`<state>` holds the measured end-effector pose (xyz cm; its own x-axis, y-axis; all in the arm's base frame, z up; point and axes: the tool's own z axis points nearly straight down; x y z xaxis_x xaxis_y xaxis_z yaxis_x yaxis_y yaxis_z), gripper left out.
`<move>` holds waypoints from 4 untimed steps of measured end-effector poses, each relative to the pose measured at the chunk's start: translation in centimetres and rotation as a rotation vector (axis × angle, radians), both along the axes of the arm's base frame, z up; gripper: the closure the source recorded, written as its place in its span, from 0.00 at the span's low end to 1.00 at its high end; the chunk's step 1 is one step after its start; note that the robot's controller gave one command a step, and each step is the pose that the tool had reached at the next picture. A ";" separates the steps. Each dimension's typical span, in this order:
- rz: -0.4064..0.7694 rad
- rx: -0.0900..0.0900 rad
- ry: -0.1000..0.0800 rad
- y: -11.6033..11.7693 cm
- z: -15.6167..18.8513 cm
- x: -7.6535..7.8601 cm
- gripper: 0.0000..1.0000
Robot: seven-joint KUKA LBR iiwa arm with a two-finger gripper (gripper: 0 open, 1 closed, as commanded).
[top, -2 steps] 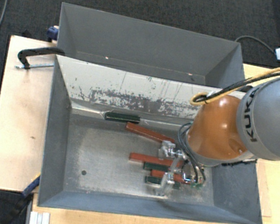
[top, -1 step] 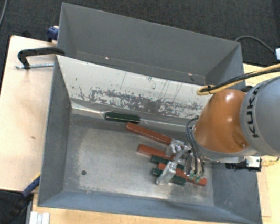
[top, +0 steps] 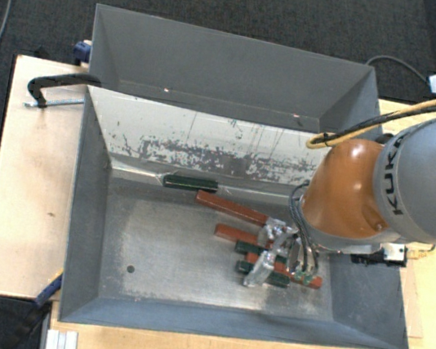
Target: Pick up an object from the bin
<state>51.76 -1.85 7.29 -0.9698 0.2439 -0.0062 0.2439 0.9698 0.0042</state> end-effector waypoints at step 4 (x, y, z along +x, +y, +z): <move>0.001 -0.001 0.011 0.0 3.8 -0.2 1.00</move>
Offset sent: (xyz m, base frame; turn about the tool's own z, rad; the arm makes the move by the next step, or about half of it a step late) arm -0.0001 -0.0001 0.0181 0.0000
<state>51.52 -1.81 11.12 -0.9699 0.2433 0.0045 0.2433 0.9699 0.0009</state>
